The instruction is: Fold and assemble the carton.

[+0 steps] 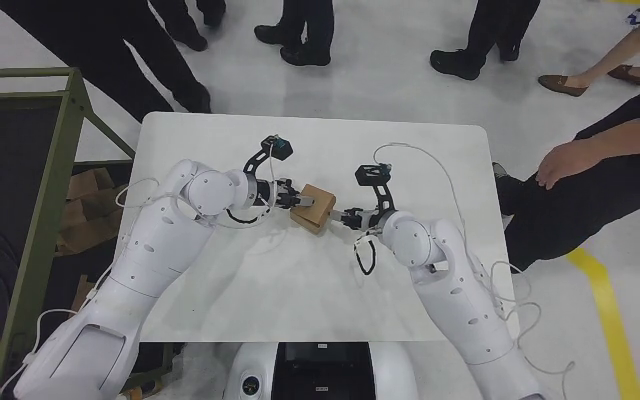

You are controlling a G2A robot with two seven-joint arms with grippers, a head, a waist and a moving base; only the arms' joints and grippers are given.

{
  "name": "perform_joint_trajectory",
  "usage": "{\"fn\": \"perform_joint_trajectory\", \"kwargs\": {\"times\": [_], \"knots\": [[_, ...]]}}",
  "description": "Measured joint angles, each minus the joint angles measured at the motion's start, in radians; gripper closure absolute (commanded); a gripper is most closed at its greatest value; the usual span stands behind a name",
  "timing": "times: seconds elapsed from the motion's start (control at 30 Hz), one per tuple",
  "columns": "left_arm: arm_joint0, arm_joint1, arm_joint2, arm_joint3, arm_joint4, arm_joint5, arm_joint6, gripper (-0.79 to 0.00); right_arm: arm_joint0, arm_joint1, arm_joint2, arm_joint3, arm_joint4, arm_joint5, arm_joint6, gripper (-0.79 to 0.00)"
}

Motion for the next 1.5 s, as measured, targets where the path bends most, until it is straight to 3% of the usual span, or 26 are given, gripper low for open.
{"fn": "perform_joint_trajectory", "kwargs": {"times": [0.27,0.53,0.6,0.63,0.77,0.87,1.5], "knots": [[-0.003,-0.001,0.008,0.005,-0.001,-0.001,0.001,-0.520,0.007,-0.001,-0.013,0.003,0.002,0.004,-0.004,-0.785],[-0.003,-0.001,0.010,0.006,-0.003,0.000,0.009,-0.625,0.009,-0.001,-0.015,0.005,0.010,0.005,-0.011,-0.785],[-0.003,-0.001,0.009,0.005,-0.003,0.001,0.011,-0.616,0.009,0.000,-0.014,0.004,0.011,0.005,-0.011,-0.785],[-0.002,-0.001,0.008,0.004,-0.002,0.001,0.011,-0.563,0.008,0.000,-0.014,0.003,0.012,0.005,-0.012,-0.785],[-0.001,0.000,0.008,0.003,-0.001,0.000,0.010,-0.493,0.007,0.001,-0.014,0.005,0.015,0.004,-0.016,-0.785],[-0.001,0.000,0.010,0.004,-0.003,-0.002,0.012,-0.471,0.007,0.001,-0.016,0.007,0.016,0.004,-0.018,-0.785],[0.000,0.001,0.006,0.011,-0.025,-0.009,0.015,-0.453,-0.010,0.007,0.005,-0.012,0.031,0.016,-0.032,-0.785]]}}
